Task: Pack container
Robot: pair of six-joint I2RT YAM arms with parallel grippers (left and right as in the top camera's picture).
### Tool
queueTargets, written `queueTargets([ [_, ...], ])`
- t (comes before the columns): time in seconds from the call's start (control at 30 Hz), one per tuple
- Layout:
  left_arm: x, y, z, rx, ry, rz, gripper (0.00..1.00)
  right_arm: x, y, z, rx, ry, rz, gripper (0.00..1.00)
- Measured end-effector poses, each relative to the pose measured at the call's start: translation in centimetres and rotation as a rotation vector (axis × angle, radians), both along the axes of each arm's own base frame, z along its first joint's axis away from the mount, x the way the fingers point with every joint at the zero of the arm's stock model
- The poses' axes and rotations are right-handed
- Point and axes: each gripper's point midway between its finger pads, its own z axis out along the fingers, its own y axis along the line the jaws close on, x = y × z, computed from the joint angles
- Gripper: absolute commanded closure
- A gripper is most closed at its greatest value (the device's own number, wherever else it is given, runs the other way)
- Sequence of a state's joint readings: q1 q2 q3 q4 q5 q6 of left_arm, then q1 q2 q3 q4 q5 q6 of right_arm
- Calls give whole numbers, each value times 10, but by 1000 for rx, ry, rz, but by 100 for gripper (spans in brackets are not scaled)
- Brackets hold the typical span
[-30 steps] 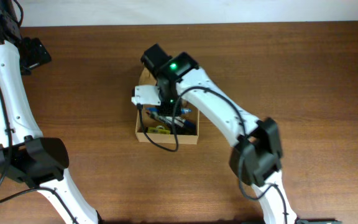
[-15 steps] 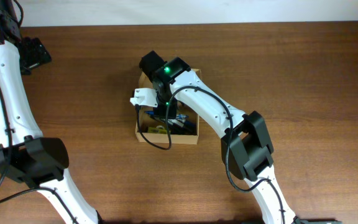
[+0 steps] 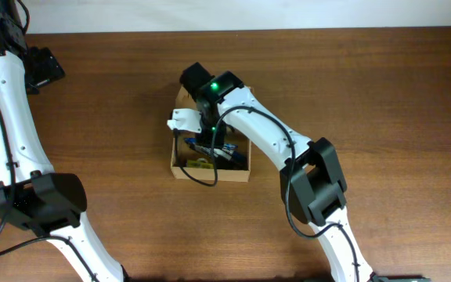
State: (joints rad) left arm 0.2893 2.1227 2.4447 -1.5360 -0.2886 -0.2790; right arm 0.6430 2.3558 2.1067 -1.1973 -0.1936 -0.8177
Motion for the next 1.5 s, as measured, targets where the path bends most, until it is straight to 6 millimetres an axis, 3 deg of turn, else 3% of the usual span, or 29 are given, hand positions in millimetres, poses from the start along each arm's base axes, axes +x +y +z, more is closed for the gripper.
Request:
queueTargets([
  [0.07,0,0,0,0,0,0,0,0,-6,-5,-4,18,-12,95],
  [0.13,0,0,0,0,0,0,0,1,-10,-6,-5,26,-27,48],
  [0.17,0,0,0,-1,-1,0,0,2,-10,-7,-5,28,-36,29],
  [0.27,4,-3,0,-18,-17,-9,0,0,-8,-7,-1,37,-64,25],
  [0.33,6,-6,-1,-36,-26,-16,0,-2,-5,-6,1,42,-80,28],
  [0.5,14,-13,0,-76,-62,-36,4,-4,1,4,14,44,-146,52],
  [0.57,16,-16,-1,-95,-68,-45,42,-1,3,22,38,24,-196,56],
  [0.63,18,-23,-2,-132,-78,-59,89,6,6,48,77,-12,-252,67],
  [0.67,20,-29,-3,-168,-88,-74,98,10,7,68,110,-38,-289,77],
  [0.73,22,-40,-4,-224,-100,-96,98,17,7,103,170,-85,-354,96],
  [0.83,27,-63,-4,-338,-124,-152,98,30,-3,162,283,-145,-489,96],
  [0.9,31,-84,-2,-421,-142,-220,98,41,-22,197,355,-171,-605,96],
  [1.0,37,-118,4,-511,-164,-349,98,58,-55,227,444,-154,-767,96],
  [1.07,40,-150,8,-567,-173,-456,94,73,-86,230,489,-92,-885,96],
  [1.17,44,-176,9,-597,-178,-538,92,87,-122,225,538,9,-1016,96],
  [1.27,49,-193,-3,-642,-154,-598,93,101,-154,218,590,108,-1135,96],
  [1.4,60,-209,-45,-752,-83,-624,98,113,-187,197,636,252,-1250,96],
  [1.5,68,-217,-90,-850,-8,-604,98,116,-205,164,622,381,-1336,96],
])
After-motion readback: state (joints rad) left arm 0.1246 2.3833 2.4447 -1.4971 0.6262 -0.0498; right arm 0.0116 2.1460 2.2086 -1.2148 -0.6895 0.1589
